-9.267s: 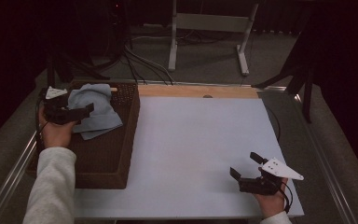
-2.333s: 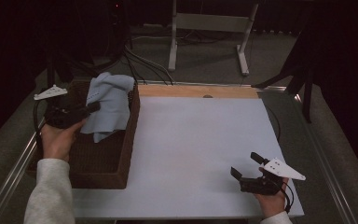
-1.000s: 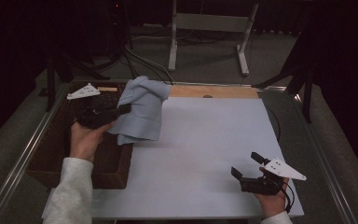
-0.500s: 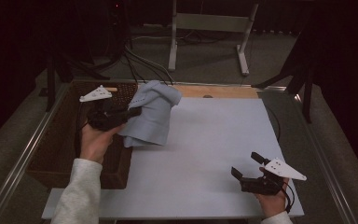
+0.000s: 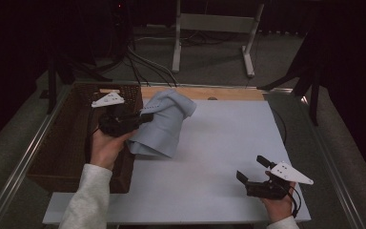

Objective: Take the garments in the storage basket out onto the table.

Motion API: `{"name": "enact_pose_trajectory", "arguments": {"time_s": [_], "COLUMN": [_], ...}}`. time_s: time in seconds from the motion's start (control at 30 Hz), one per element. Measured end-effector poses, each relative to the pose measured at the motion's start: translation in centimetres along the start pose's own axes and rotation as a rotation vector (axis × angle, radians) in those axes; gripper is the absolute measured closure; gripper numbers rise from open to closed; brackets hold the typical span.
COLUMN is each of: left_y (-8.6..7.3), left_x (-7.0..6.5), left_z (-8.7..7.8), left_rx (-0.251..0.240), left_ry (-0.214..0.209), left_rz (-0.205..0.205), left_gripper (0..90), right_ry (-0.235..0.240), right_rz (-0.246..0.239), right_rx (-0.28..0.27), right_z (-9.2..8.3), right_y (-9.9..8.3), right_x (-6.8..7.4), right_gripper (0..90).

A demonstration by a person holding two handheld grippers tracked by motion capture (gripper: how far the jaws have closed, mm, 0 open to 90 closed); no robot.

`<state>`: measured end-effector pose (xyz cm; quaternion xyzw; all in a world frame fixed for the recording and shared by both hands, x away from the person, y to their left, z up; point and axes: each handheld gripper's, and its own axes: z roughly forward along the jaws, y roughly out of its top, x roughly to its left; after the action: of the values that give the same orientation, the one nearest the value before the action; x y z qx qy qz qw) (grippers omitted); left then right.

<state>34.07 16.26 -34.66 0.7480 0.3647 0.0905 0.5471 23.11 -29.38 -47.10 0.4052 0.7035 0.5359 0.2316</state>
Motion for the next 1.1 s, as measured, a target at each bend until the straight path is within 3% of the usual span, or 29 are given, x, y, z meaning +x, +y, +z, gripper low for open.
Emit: {"name": "enact_pose_trajectory", "arguments": {"time_s": [0.6, 1.1], "left_y": [-0.1, -0.5], "left_x": [-0.8, -0.9], "left_z": [1.6, 2.6], "left_rx": [0.003, 0.016], "left_ry": [-0.048, -0.059], "left_rz": [-0.009, -0.014], "left_gripper": [81.4, 81.4], "right_ry": [-0.001, 0.001], "right_rz": [-0.003, -0.002], "right_rx": [-0.001, 0.002], "right_z": [0.0, 0.0], "right_y": [0.0, 0.0], "right_x": [0.0, 0.0], "right_gripper": [1.1, 1.1]}}
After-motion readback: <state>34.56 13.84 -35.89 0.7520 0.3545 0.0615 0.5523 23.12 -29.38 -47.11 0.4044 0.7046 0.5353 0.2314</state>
